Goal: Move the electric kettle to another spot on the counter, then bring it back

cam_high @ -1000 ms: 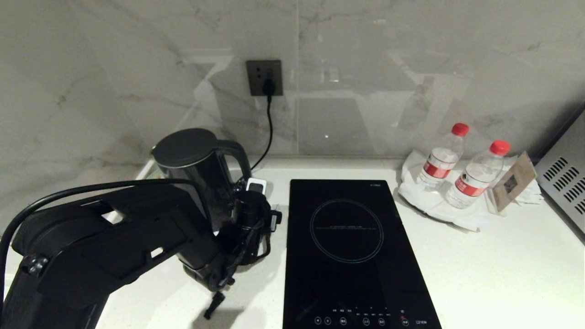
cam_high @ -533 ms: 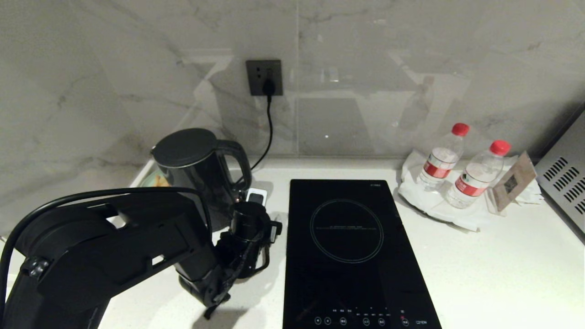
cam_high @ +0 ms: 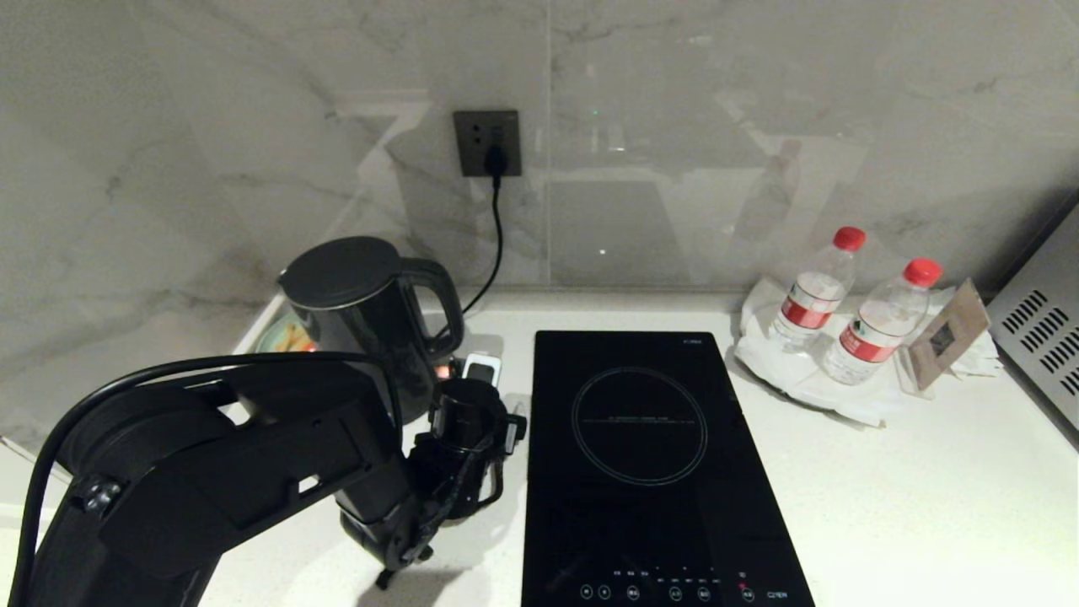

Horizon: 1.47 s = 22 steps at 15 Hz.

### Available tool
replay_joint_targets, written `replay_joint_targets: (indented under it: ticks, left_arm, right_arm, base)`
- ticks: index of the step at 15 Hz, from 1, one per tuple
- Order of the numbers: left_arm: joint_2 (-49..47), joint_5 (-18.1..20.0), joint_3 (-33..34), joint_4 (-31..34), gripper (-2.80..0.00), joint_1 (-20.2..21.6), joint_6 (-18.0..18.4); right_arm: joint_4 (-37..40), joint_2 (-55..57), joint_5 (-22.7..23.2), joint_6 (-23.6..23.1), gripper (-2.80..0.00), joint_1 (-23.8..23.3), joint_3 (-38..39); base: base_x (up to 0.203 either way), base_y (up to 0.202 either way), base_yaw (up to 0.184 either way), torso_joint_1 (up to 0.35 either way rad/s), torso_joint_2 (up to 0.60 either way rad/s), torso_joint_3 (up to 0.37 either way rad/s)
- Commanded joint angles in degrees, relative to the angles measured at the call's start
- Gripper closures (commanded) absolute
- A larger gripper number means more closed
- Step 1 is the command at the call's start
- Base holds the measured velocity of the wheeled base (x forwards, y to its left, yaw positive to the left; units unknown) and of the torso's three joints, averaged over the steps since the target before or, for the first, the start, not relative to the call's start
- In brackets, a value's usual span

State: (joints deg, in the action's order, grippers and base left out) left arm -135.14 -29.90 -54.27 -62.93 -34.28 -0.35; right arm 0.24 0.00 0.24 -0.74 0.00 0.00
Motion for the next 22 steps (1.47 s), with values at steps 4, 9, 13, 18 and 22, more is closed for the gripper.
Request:
replay_joint_targets:
  ticks: [4, 9, 13, 18, 22]
  left_arm:
    - [-1.2, -0.2, -1.3, -0.3, -2.80, -0.1, 0.0]
    - [-1.6, -0.2, -2.9, 0.1, -2.80, -0.2, 0.1]
    - [-2.2, -0.2, -3.6, 0.1, -2.80, -0.2, 0.1]
    - [-2.6, -0.2, -5.7, 0.6, -2.80, 0.1, 0.4]
    - [-2.7, -0.2, -7.5, 2.6, -2.80, 0.5, 0.4]
  right_arm:
    - [0.0, 0.0, 0.0, -0.1, 0.00, 0.0, 0.0]
    - [0.0, 0.0, 0.0, -0.1, 0.00, 0.0, 0.0]
    - [0.0, 0.0, 0.0, -0.1, 0.00, 0.0, 0.0]
    - [0.0, 0.0, 0.0, -0.1, 0.00, 0.0, 0.0]
    - [0.0, 0.0, 0.0, -0.1, 0.00, 0.0, 0.0]
  base:
    - [0.000, 0.000, 0.000, 0.000, 0.00, 0.000]
    - [0.000, 0.000, 0.000, 0.000, 0.00, 0.000]
    - [0.000, 0.000, 0.000, 0.000, 0.00, 0.000]
    - [0.000, 0.000, 0.000, 0.000, 0.00, 0.000]
    - [0.000, 0.000, 0.000, 0.000, 0.00, 0.000]
